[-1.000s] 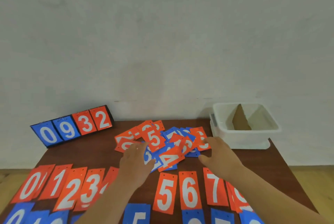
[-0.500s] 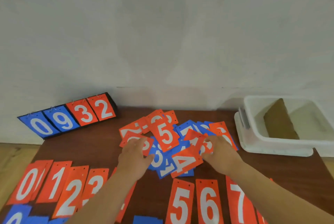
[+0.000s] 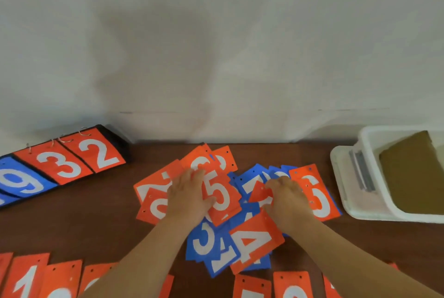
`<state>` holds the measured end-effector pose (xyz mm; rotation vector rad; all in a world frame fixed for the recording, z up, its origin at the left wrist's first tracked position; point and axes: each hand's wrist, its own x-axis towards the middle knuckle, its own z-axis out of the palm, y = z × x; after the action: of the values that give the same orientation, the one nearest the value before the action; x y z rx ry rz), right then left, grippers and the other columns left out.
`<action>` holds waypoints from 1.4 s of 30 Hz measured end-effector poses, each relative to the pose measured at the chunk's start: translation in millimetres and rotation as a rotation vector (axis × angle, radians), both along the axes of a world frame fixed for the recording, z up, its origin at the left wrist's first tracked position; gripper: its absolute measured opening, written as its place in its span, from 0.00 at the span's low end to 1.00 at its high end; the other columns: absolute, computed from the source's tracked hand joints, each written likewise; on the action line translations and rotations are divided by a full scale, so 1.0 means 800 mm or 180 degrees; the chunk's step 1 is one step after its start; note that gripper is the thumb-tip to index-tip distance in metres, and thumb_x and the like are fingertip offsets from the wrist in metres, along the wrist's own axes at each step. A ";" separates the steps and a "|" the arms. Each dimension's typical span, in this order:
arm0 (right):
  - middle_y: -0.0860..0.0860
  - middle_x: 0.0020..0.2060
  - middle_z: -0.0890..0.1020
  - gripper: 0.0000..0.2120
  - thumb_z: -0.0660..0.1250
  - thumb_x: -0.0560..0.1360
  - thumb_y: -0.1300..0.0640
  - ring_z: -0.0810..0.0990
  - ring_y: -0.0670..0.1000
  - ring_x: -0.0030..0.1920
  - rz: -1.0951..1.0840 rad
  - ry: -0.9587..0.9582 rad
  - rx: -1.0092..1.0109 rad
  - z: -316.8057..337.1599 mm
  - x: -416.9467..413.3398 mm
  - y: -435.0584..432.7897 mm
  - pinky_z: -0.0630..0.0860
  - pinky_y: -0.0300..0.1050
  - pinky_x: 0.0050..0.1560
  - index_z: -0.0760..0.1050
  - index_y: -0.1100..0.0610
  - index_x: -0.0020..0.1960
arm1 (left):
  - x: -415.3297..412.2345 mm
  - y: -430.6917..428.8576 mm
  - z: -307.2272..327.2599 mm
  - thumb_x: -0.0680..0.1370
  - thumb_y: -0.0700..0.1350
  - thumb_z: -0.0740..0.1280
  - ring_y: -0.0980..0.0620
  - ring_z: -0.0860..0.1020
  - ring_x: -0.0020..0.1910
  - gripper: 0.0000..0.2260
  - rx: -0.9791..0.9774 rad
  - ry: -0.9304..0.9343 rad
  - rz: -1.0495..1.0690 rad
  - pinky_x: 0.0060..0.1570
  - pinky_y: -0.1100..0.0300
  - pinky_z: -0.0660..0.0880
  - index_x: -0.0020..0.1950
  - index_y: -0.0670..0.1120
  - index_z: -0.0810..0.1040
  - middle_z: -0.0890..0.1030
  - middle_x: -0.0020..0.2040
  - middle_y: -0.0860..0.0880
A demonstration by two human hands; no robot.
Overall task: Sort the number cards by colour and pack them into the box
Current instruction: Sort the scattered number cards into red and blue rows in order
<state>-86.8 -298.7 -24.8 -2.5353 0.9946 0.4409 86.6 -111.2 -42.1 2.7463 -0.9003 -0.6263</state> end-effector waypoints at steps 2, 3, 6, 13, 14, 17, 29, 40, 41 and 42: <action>0.49 0.66 0.71 0.23 0.70 0.74 0.47 0.69 0.54 0.66 0.0033 0.0012 -0.0004 -0.003 0.002 -0.002 0.72 0.50 0.65 0.70 0.44 0.68 | 0.002 -0.002 -0.007 0.74 0.65 0.68 0.46 0.59 0.78 0.37 0.0055 -0.0022 -0.0031 0.73 0.44 0.61 0.78 0.59 0.57 0.59 0.79 0.52; 0.49 0.65 0.71 0.23 0.70 0.74 0.47 0.69 0.54 0.66 0.0040 0.0010 0.0010 -0.003 0.003 -0.002 0.73 0.50 0.65 0.71 0.43 0.68 | 0.002 -0.001 -0.009 0.74 0.66 0.68 0.46 0.59 0.78 0.37 0.0046 -0.0049 -0.0016 0.73 0.44 0.61 0.78 0.59 0.57 0.60 0.79 0.53; 0.48 0.64 0.72 0.21 0.71 0.74 0.48 0.71 0.52 0.65 -0.0038 -0.0034 0.0073 -0.003 0.004 -0.003 0.74 0.50 0.63 0.73 0.43 0.66 | 0.000 0.000 -0.009 0.73 0.67 0.69 0.47 0.61 0.77 0.36 -0.0060 -0.0128 0.0048 0.73 0.44 0.61 0.76 0.59 0.60 0.63 0.78 0.54; 0.47 0.58 0.74 0.13 0.64 0.78 0.60 0.79 0.47 0.49 -0.0155 -0.0148 0.0205 -0.002 0.006 -0.006 0.81 0.42 0.49 0.76 0.46 0.58 | -0.014 -0.003 0.003 0.74 0.62 0.71 0.49 0.64 0.73 0.28 -0.0259 -0.0368 0.0083 0.73 0.50 0.62 0.72 0.59 0.67 0.66 0.72 0.54; 0.47 0.57 0.75 0.13 0.63 0.79 0.62 0.79 0.47 0.47 -0.0176 -0.0132 0.0197 -0.002 0.005 -0.009 0.81 0.43 0.48 0.77 0.47 0.57 | -0.017 -0.004 0.005 0.76 0.60 0.71 0.50 0.66 0.71 0.26 -0.0315 -0.0387 0.0091 0.71 0.52 0.64 0.71 0.59 0.69 0.68 0.70 0.54; 0.46 0.54 0.78 0.12 0.62 0.80 0.61 0.79 0.46 0.47 -0.0309 -0.0298 0.0217 0.009 -0.001 -0.015 0.79 0.39 0.47 0.78 0.47 0.56 | -0.021 -0.004 0.015 0.81 0.51 0.68 0.54 0.73 0.63 0.14 -0.0639 -0.0247 0.0180 0.62 0.60 0.72 0.66 0.56 0.75 0.73 0.62 0.55; 0.41 0.45 0.80 0.11 0.67 0.76 0.61 0.78 0.45 0.46 -0.0570 -0.2142 0.0069 0.137 -0.058 -0.023 0.71 0.39 0.48 0.78 0.43 0.47 | -0.066 0.019 0.167 0.81 0.41 0.67 0.71 0.76 0.49 0.10 -0.2188 0.0328 0.0921 0.42 0.76 0.71 0.51 0.58 0.79 0.81 0.49 0.63; 0.37 0.39 0.83 0.14 0.73 0.73 0.64 0.78 0.30 0.43 0.0163 -0.2852 0.0632 0.272 -0.191 0.046 0.67 0.20 0.44 0.82 0.44 0.46 | -0.255 0.138 0.291 0.79 0.39 0.68 0.67 0.78 0.49 0.11 -0.2474 -0.0008 0.1167 0.41 0.75 0.72 0.48 0.56 0.81 0.82 0.49 0.60; 0.37 0.40 0.84 0.12 0.73 0.73 0.63 0.79 0.31 0.44 0.0241 -0.2793 0.0641 0.274 -0.205 0.052 0.68 0.21 0.45 0.83 0.45 0.46 | -0.272 0.149 0.293 0.79 0.39 0.68 0.64 0.79 0.49 0.11 -0.2448 -0.0046 0.1204 0.41 0.73 0.73 0.48 0.57 0.81 0.82 0.49 0.60; 0.38 0.41 0.84 0.12 0.73 0.73 0.62 0.80 0.33 0.45 0.0298 -0.2725 0.0638 0.273 -0.219 0.058 0.69 0.23 0.46 0.84 0.45 0.47 | -0.289 0.160 0.295 0.80 0.40 0.67 0.64 0.79 0.49 0.11 -0.2410 -0.0074 0.1221 0.41 0.71 0.74 0.48 0.57 0.81 0.82 0.48 0.61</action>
<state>-262.2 -251.9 193.8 -2.2224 0.4683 -0.4783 -144.6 16.9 193.8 2.1363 -0.4496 -0.1312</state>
